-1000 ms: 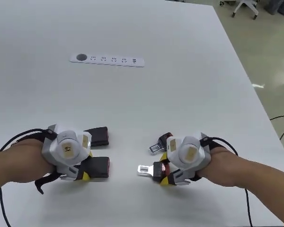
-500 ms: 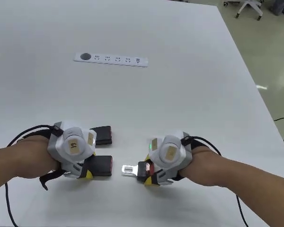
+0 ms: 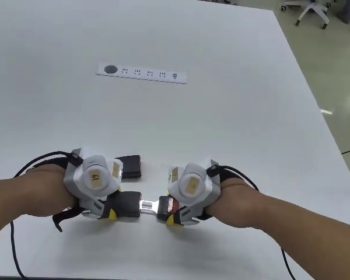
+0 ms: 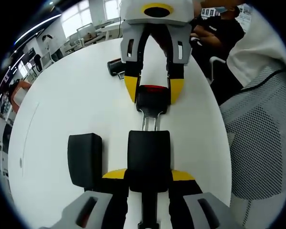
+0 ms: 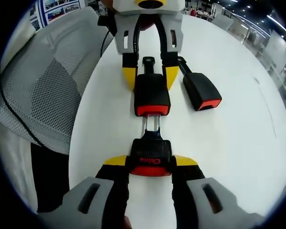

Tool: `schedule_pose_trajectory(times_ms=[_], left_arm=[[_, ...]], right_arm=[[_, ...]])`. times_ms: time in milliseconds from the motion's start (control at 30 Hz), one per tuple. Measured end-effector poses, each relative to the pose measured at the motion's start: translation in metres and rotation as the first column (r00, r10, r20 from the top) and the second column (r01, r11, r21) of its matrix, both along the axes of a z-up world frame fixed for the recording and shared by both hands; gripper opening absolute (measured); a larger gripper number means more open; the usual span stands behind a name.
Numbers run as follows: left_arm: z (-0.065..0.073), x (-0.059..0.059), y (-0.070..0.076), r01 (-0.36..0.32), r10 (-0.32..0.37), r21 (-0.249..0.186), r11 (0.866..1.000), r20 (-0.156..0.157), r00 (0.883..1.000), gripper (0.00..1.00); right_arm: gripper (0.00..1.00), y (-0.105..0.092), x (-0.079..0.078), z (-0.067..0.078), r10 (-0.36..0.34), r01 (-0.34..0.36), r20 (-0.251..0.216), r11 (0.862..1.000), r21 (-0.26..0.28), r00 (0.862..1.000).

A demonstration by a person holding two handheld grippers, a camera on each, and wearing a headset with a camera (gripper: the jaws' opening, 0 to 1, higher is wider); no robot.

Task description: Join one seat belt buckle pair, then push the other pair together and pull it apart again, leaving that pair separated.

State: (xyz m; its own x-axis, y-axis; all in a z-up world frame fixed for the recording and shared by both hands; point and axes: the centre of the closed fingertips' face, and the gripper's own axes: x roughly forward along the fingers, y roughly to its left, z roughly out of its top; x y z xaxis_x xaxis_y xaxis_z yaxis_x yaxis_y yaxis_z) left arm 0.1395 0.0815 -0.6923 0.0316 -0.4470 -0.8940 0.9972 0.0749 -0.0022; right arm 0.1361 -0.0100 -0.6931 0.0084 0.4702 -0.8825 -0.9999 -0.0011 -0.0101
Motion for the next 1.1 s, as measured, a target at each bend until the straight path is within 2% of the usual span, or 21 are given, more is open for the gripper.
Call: schedule_pose_trajectory(times_ms=[300,433,567,900,1100], left_arm=[[0.003,-0.003,-0.002,0.003,-0.003,0.007,1.0,-0.006,1.0,0.33],[0.003,-0.002,-0.001,0.008,-0.008,-0.004,1.0,-0.005,1.0,0.33],[0.004,-0.004,-0.002,0.04,-0.04,0.006,0.999,0.001,0.999,0.32],[0.003,-0.003,-0.001,0.044,-0.044,0.005,0.999,-0.006,0.999,0.32],[0.001,-0.001,0.0,0.043,-0.043,0.002,0.999,-0.007,0.999,0.32]], right_arm=[[0.32,0.013,0.0,0.002,0.023,-0.023,0.02,0.999,0.028,1.0],[0.32,0.014,-0.001,0.001,0.03,-0.03,0.015,0.999,0.031,0.999],[0.32,0.015,0.0,0.001,0.049,-0.05,0.031,0.998,0.032,0.998],[0.31,0.021,0.002,0.001,0.019,-0.02,0.019,0.998,0.051,1.0],[0.31,0.029,0.002,0.003,-0.01,0.009,0.011,0.996,0.094,1.0]])
